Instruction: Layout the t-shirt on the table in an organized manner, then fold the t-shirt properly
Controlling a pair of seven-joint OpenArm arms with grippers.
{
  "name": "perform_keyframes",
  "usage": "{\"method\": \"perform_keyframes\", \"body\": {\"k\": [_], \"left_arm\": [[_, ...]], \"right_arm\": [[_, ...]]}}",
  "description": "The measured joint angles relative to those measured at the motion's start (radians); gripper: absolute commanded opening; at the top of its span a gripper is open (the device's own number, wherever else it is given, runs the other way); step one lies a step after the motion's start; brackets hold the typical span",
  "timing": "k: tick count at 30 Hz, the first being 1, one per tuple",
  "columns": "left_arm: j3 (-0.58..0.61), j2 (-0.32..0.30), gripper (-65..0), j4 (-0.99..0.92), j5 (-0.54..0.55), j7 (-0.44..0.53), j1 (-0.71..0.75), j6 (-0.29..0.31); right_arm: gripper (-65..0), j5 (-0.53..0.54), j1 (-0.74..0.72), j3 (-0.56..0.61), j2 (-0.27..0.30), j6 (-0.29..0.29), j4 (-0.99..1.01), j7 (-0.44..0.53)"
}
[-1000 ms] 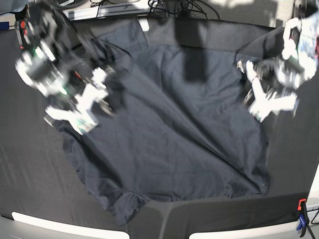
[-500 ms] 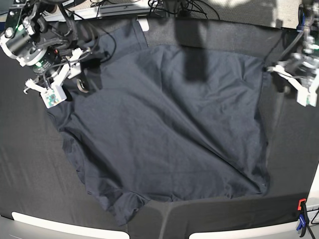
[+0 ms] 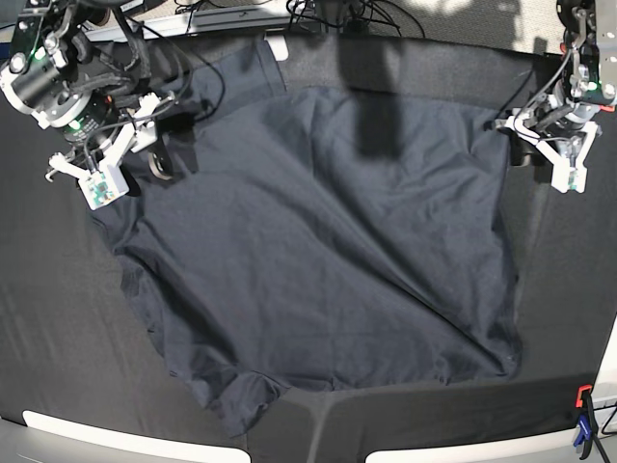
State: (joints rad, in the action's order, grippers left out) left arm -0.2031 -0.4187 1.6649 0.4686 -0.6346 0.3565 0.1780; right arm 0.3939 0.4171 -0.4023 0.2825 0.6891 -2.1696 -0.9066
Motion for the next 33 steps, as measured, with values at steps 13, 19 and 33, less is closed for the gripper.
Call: {"method": "perform_keyframes", "body": {"k": [13,19,33], "left_arm": [[0.000,0.000,-45.0,0.031,-0.001,0.003,-0.045,0.010],[0.000,0.000,-45.0,0.035,-0.084,-0.001,-0.036,0.011],[0.000,0.081,-45.0,0.034,-0.108,0.009,0.015,0.010]], "right_arm": [[-36.4,0.000,0.001,0.000,0.000,0.000,0.000,0.000],[-36.4,0.000,0.001,0.000,0.000,0.000,0.000,-0.002],[-36.4,0.000,0.000,0.000,0.000,0.000,0.000,-0.004]]}}
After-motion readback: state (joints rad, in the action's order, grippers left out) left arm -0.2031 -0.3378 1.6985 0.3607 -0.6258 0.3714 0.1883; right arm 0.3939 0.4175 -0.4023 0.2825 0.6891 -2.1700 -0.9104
